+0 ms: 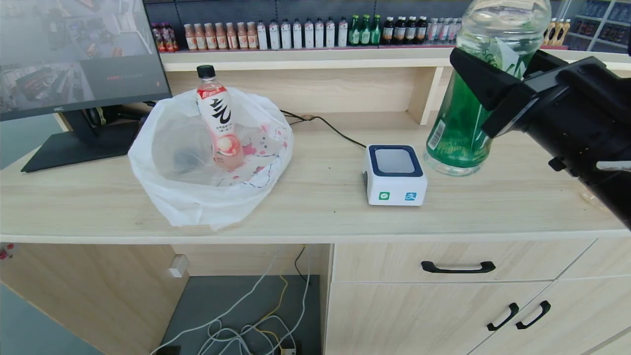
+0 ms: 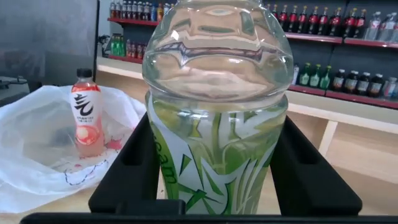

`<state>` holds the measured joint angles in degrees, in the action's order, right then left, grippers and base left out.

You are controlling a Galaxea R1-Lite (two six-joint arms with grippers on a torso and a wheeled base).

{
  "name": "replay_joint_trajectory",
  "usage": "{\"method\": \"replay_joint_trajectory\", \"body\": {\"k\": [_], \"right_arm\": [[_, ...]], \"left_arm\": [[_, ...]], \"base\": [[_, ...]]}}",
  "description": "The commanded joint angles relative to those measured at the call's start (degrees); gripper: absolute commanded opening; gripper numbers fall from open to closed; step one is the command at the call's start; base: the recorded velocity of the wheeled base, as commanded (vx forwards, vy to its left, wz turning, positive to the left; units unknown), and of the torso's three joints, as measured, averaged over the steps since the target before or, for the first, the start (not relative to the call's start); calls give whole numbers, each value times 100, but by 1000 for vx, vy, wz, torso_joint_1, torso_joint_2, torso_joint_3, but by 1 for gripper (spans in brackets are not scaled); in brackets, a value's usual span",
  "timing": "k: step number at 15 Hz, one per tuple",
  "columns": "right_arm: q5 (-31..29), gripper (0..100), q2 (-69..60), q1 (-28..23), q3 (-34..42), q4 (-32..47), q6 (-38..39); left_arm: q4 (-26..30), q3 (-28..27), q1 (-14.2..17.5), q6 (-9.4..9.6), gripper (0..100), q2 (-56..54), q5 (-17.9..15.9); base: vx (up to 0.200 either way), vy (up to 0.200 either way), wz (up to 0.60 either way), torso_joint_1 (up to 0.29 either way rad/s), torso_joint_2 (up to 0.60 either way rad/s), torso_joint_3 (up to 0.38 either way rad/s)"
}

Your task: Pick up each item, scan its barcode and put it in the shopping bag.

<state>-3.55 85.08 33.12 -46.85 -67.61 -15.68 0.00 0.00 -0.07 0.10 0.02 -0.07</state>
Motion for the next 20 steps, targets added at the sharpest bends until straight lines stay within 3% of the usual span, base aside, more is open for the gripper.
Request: {"method": "replay_joint_trajectory", "body": {"k": [1, 5, 14, 20], "right_arm": [[12, 0, 475, 72, -439, 11, -287], [73, 0, 1037, 283, -1054, 2, -1201], [1322, 0, 1503, 283, -1485, 99, -2528], [2526, 0, 1670, -95, -1608, 169, -3328]], "left_arm": [[0, 0, -1, -1, 100, -2, -1], [0, 0, -1, -10, 100, -2, 7], [0, 0, -1, -10, 100, -2, -1], [0, 0, -1, -10, 100, -2, -1]], "base": [[0, 0, 0, 0, 0, 0], [0, 0, 0, 0, 0, 0], [0, 0, 0, 0, 0, 0], [0, 0, 0, 0, 0, 0]]}}
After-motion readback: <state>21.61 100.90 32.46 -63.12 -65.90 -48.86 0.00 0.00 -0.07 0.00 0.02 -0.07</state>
